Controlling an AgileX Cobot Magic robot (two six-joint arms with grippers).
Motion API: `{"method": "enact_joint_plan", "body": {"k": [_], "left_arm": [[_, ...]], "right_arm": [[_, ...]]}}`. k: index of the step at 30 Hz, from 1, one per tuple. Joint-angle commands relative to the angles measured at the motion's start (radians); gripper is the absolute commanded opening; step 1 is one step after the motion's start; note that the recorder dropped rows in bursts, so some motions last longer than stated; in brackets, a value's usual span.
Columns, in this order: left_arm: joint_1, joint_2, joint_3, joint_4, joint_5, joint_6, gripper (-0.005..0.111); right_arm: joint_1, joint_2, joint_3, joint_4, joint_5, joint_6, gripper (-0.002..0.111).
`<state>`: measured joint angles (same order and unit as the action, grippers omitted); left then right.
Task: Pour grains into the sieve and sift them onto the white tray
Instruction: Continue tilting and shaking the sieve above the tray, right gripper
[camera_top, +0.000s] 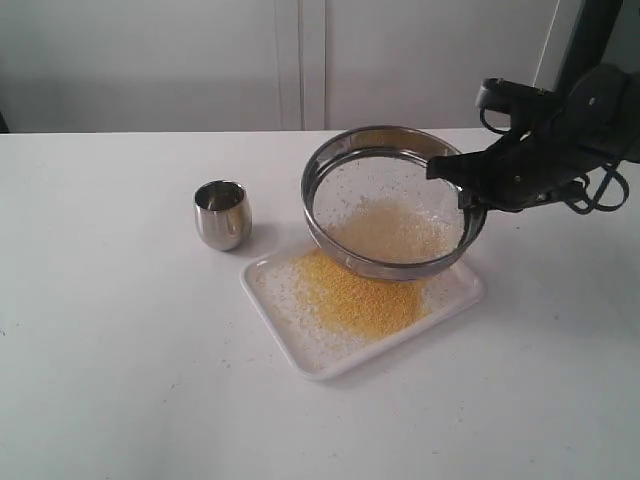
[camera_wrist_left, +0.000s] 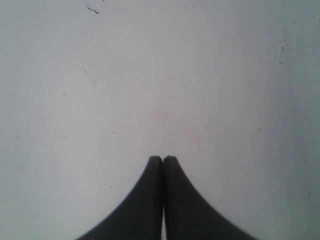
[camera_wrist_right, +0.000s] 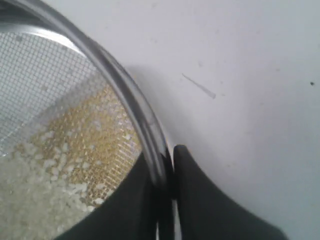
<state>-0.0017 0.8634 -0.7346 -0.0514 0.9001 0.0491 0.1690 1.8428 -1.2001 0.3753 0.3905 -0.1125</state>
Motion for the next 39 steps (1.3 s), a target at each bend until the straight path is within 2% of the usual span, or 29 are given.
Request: {"method": "enact_joint_plan", "body": {"k": [1, 7, 12, 16, 18, 22, 27, 29, 33, 39], "left_arm": [[0.0, -0.008, 0.007, -0.003, 0.005, 0.004, 0.0], [0.0, -0.008, 0.007, -0.003, 0.005, 0.004, 0.0], [0.0, -0.008, 0.007, -0.003, 0.007, 0.004, 0.0], [0.0, -0.008, 0.007, -0.003, 0.007, 0.004, 0.0], [0.0, -0.008, 0.007, -0.003, 0.007, 0.004, 0.0], [0.0, -0.008, 0.007, -0.003, 0.007, 0.004, 0.0], [0.0, -0.008, 0.007, -0.003, 0.005, 0.004, 0.0], [0.0, -0.008, 0.007, -0.003, 0.005, 0.004, 0.0], [0.0, -0.008, 0.007, -0.003, 0.005, 0.004, 0.0], [0.0, -0.008, 0.007, -0.003, 0.005, 0.004, 0.0]], "right_arm": [[0.054, 0.032, 0.004, 0.036, 0.013, -0.083, 0.0], [-0.001, 0.0, 0.009, 0.028, -0.031, 0.054, 0.0], [0.067, 0.039, -0.001, 0.019, 0.009, -0.071, 0.0], [-0.001, -0.006, -0.01, -0.006, 0.001, 0.038, 0.0], [0.002, -0.005, 0.004, 0.025, -0.024, 0.087, 0.0], [0.069, 0.032, -0.003, 0.019, 0.028, -0.048, 0.0], [-0.003, -0.015, -0.014, 0.018, 0.019, 0.049, 0.0], [0.01, -0.005, -0.003, 0.062, 0.006, 0.06, 0.0], [0.065, 0.013, -0.009, 0.067, 0.049, -0.076, 0.0], [-0.014, -0.036, -0.015, 0.062, 0.033, 0.018, 0.0]]}}
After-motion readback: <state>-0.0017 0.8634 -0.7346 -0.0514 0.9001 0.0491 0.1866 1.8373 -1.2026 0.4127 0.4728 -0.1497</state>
